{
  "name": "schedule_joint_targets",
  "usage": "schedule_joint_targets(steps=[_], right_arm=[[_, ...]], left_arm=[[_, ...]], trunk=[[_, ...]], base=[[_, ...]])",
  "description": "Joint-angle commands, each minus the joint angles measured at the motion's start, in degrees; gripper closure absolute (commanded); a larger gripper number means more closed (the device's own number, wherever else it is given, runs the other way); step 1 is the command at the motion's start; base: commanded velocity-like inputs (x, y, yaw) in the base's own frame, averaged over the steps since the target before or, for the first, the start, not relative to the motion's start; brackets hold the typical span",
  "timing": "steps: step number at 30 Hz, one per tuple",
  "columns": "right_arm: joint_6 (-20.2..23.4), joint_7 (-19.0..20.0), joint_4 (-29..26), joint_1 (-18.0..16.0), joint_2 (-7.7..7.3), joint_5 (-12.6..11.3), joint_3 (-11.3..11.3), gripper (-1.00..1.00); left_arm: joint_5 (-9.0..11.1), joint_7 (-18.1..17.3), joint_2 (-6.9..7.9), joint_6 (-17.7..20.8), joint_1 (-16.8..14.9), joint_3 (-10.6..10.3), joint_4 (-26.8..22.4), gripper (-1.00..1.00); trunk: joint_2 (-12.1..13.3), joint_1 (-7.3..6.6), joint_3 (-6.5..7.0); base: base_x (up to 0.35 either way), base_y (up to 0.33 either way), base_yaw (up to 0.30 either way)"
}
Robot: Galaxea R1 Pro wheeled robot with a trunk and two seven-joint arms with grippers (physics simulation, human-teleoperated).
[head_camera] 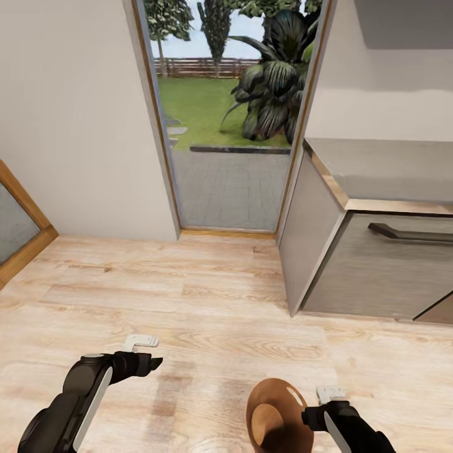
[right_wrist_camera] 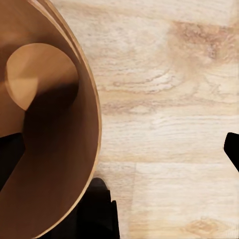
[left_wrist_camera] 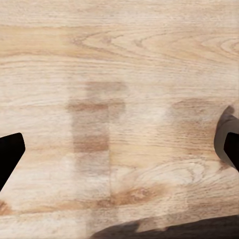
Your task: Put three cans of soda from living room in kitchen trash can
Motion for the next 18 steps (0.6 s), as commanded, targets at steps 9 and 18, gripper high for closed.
schedule_joint_targets(steps=[9, 18], right_arm=[[0.01, 0.0, 0.0, -0.01, 0.2, 0.01, 0.06, -1.0], [0.01, 0.0, 0.07, -0.02, 0.6, 0.01, 0.07, -1.0]], left_arm=[[0.01, 0.0, 0.0, 0.05, 0.0, 0.0, 0.0, -1.0], [0.01, 0.0, 0.0, 0.05, 0.0, 0.0, 0.0, -1.0]], trunk=[[-0.82, 0.45, -0.37], [-4.43, 2.42, -1.98]], base=[[0.0, 0.0, 0.0], [0.0, 0.0, 0.0]])
